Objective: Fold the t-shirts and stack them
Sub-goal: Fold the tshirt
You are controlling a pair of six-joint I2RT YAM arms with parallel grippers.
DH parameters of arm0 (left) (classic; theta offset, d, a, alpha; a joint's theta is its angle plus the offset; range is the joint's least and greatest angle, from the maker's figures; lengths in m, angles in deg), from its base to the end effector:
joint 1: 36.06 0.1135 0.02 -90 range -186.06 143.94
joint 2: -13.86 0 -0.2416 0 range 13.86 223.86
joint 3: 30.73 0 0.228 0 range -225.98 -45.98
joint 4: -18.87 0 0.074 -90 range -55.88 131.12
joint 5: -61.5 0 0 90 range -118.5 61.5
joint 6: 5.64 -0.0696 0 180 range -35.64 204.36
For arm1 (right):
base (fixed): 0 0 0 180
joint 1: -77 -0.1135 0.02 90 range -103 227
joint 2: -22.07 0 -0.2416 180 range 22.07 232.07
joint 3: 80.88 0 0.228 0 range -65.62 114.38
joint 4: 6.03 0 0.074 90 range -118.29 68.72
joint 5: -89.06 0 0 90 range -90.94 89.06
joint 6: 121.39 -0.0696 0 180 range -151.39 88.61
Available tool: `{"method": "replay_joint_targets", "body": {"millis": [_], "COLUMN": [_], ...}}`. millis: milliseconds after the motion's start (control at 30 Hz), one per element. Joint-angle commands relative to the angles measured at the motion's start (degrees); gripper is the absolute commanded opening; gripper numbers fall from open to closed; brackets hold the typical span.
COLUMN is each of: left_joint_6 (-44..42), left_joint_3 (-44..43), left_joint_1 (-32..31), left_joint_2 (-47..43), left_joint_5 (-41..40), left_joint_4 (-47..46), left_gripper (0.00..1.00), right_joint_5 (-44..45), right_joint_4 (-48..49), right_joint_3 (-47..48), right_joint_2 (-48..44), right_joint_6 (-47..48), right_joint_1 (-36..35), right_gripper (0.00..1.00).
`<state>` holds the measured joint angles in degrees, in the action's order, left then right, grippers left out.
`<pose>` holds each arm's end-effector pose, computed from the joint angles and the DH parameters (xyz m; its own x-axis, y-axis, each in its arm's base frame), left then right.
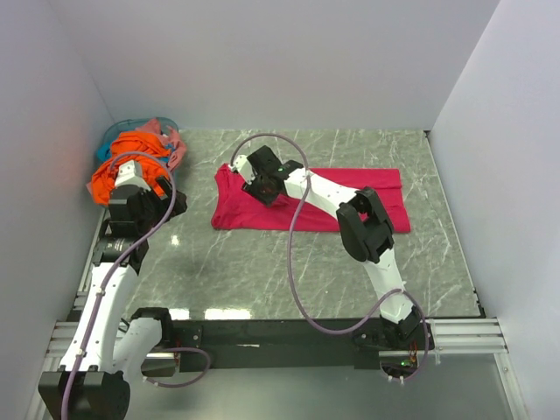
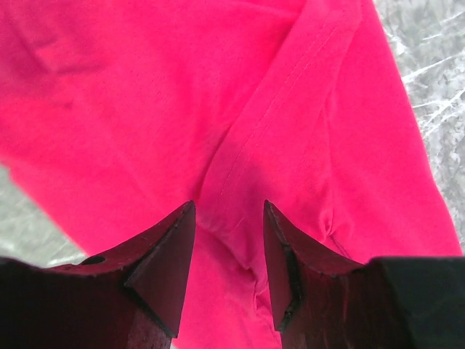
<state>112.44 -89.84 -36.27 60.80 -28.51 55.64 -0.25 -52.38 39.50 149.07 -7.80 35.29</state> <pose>0.2085 -0.0008 0.2783 -0.3689 -0.4694 -0.8022 -0.1928 0.8830 -0.4279 0.3577 0.3177 0.1655 -0.2821 -0.7874 -0.5481 -0.8433 0.4759 -0.2498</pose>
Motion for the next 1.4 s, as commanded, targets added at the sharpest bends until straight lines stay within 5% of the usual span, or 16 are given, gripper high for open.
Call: {"method": "replay_joint_targets", "body": {"millis": [0, 533, 967, 1367], "left_joint_6": [-1.4, -1.5, -1.5, -1.5], "left_joint_3": [-1.1, -1.1, -1.1, -1.1], "left_joint_1": [0.0, 0.0, 0.0, 0.0], "left_joint_2": [0.4, 1.1, 1.0, 1.0], "left_joint_5": [-0.4, -0.4, -0.4, -0.4], "left_joint_4": [-1.9, -2.0, -2.0, -1.8], "left_gripper": [0.93, 0.93, 0.92, 0.92], "right_joint_5": [2.8, 3.1, 7.5, 9.3], "right_joint_4": [-1.5, -1.9, 2.2, 5.8], "right_joint_3": [3.2, 3.5, -0.2, -1.8], "right_joint_2": [1.7, 4.7, 0.3, -2.1], "right_joint_6": [-1.4, -1.7, -0.8, -5.0], "right_joint_1": [-0.6, -1.4, -1.2, 2.6], "right_gripper": [0.49, 0.48, 0.23, 0.15]}}
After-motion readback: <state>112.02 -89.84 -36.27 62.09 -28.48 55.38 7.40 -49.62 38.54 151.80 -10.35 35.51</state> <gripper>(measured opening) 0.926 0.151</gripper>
